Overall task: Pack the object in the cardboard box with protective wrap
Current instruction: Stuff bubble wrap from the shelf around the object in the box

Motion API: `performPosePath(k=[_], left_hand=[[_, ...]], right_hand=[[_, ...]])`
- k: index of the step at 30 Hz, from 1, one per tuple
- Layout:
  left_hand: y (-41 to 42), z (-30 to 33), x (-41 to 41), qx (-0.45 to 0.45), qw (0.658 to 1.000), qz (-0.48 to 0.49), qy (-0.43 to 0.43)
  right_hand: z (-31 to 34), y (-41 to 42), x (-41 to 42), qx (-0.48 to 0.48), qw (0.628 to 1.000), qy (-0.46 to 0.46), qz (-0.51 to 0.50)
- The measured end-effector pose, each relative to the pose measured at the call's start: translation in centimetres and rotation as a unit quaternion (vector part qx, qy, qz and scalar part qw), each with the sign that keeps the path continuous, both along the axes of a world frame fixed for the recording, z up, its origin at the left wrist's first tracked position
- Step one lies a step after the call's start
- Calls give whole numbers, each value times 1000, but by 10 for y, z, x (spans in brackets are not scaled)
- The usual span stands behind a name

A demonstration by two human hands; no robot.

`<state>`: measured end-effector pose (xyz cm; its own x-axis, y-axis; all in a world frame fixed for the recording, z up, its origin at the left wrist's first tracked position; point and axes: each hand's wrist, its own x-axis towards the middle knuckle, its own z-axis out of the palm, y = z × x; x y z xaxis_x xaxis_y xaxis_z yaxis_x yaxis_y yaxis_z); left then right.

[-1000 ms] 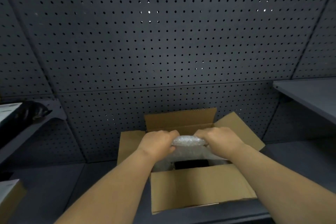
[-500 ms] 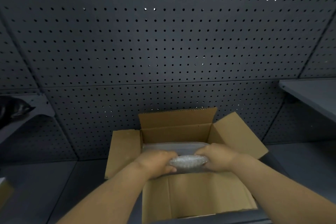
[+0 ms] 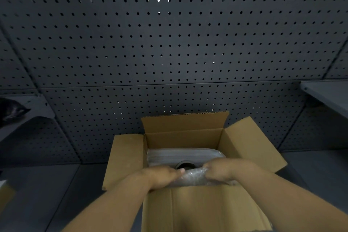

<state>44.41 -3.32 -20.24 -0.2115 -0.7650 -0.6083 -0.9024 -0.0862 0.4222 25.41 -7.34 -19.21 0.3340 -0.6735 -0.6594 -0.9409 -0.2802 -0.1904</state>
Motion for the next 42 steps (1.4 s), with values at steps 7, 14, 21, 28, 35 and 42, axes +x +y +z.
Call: performPosePath(k=[7,14,21,28,35,42], left_hand=[[-5,-6,-1,-36,997,-49,-47],[-7,-4,-6,-57,992,-61,-90],[-7,-8,-16,-138,974,-74,-166],[-11,-20,-12,-194,963,-46,-180],[-12,-24,-10,-241,924,-107,-276],[-15,-30,-10,-219,915,-162,-297]], right_hand=[[16,-7,-15,126,978,-105,-132],[21,-17,-24,56,998,4,20],[-5,-20,-14,-97,985,72,120],[-19,-20,-9,-179,964,92,176],[-25,-22,-9,-197,964,82,159],[-32,-22,-7,-179,970,75,143]])
